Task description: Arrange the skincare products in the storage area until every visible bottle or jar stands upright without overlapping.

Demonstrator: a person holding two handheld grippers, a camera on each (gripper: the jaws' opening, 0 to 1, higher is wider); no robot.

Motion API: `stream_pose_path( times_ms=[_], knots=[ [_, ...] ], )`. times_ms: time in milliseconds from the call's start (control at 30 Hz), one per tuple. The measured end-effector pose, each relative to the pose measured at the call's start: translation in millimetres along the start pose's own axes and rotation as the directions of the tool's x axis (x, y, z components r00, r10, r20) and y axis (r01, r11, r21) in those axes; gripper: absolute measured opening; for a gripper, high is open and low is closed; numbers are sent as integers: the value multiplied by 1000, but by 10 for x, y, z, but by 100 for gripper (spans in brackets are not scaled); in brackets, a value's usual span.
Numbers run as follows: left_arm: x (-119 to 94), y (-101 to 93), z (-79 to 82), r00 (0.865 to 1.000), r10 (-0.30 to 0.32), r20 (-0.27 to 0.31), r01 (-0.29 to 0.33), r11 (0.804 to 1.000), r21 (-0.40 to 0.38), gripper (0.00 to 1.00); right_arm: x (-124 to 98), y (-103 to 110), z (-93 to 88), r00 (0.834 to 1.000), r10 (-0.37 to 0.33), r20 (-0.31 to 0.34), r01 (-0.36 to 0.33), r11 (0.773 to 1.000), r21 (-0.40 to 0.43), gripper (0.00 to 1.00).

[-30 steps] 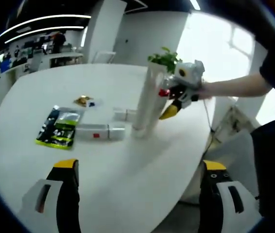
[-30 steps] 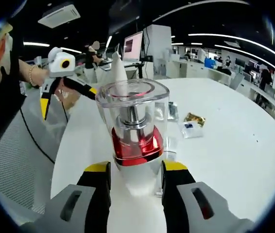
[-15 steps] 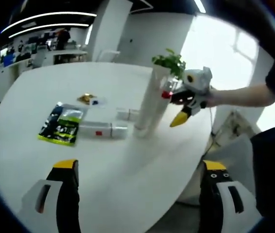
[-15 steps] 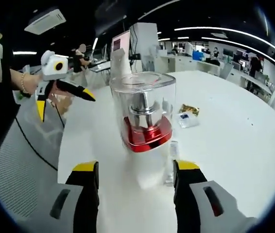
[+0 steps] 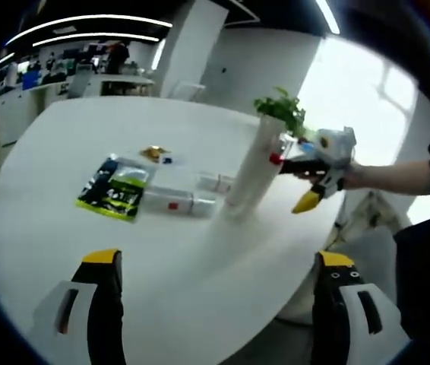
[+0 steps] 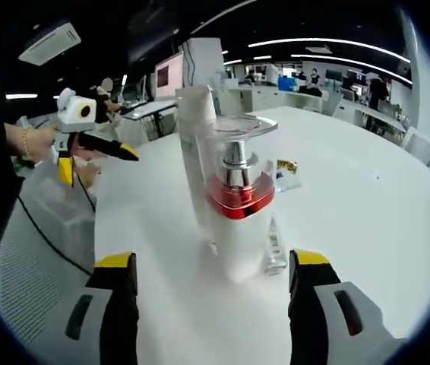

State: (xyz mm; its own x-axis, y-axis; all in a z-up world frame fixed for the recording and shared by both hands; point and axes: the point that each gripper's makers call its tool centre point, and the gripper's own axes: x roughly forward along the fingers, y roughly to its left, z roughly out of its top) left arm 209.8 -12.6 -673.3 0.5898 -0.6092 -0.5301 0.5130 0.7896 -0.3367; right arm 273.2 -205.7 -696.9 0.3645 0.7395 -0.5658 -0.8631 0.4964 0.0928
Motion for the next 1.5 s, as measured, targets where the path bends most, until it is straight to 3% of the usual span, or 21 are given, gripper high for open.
stream_pose_path(
  times_ms=[500,967,1333,1500],
  knots=[
    [-251,140,-60,999,37,7,-37,999,-20,96,-189,145,-117,998,-62,14,60,994,96,91],
    [-445,138,-91,998,61,20,-60,998,-18,97,-380,369,-220,994,-103,34,97,985,144,98],
    [-549,191,-99,995,100,18,-100,995,31,98,-560,514,-57,971,-206,123,181,965,192,99],
    [-584,209,-71,994,96,47,-96,995,0,98,-587,612,-29,965,-223,140,188,956,224,98]
  ],
)
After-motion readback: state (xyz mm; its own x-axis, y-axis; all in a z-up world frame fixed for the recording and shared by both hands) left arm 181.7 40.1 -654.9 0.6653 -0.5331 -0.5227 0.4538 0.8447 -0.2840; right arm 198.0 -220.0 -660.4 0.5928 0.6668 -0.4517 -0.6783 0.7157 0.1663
